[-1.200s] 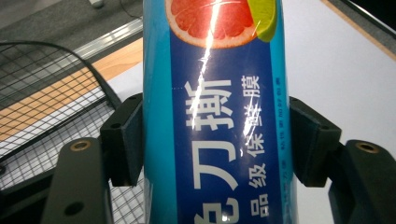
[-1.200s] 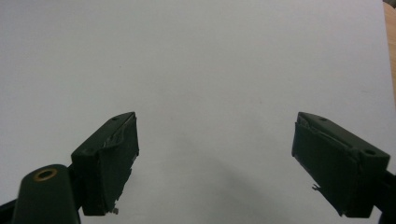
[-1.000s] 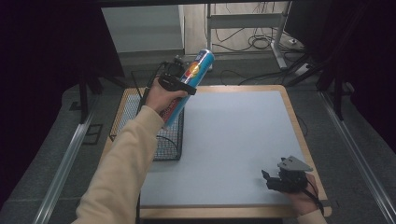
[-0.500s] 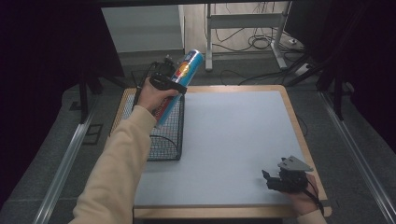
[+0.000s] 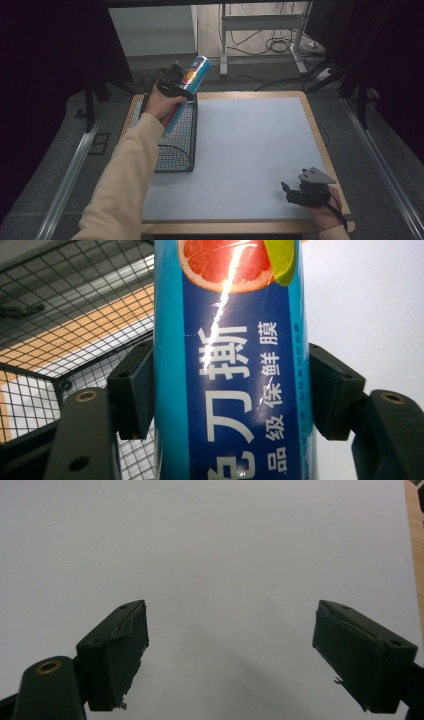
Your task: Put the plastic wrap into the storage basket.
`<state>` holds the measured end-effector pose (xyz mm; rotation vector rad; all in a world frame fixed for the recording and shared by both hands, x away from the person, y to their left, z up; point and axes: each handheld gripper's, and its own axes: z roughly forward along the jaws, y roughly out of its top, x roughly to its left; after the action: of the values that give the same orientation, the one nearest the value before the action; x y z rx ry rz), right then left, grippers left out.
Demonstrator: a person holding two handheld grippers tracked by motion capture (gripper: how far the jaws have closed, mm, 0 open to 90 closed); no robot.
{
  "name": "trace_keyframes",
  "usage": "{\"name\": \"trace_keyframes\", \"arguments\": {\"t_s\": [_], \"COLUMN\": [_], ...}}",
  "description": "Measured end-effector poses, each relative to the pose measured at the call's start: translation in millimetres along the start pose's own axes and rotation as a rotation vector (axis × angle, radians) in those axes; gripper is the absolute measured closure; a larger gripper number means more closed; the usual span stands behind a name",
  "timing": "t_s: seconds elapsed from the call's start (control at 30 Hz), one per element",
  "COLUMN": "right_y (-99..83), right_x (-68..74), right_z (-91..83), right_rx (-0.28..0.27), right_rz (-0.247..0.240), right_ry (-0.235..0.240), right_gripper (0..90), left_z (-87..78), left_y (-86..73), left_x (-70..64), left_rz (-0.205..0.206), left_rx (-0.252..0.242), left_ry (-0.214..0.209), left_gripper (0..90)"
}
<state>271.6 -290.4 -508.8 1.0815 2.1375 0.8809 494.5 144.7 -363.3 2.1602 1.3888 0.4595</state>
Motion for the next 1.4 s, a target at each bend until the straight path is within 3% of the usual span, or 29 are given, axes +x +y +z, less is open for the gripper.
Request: {"name": "trace_keyframes", "arguments": {"t_s": [0.6,0.67,0.93,1.0,1.4], "right_y": [-0.6,-0.7,-0.5,-0.5,-0.5], "right_x": [-1.3,-0.9,0.3,0.2,1.3], "right_z": [-2.3,-2.0,-1.7,-1.9,-1.3], "right_rx": [-0.001,-0.002,0.0,-0.001,-0.002], "right_rz": [-0.004,-0.005,-0.008,-0.009,-0.013], "right_ry": [-0.022,-0.022,-0.023,-0.023,-0.019], "right_gripper": [14.8,14.8,14.8,14.8,14.8], "left_z": [44.8,46.6,54.8,55.0,64.7], "left_y": [1.0,-1.0,-5.6,-6.4,-14.5], "left_x": [0.4,-0.8,-1.1,-1.8,2.3], "left_rz": [0.037,0.048,0.033,0.05,0.04], "left_rx": [0.092,0.078,0.105,0.096,0.138], "left_ry": [0.057,0.07,0.071,0.088,0.122], "left_gripper": [31.8,31.8,31.8,31.8,31.7]}}
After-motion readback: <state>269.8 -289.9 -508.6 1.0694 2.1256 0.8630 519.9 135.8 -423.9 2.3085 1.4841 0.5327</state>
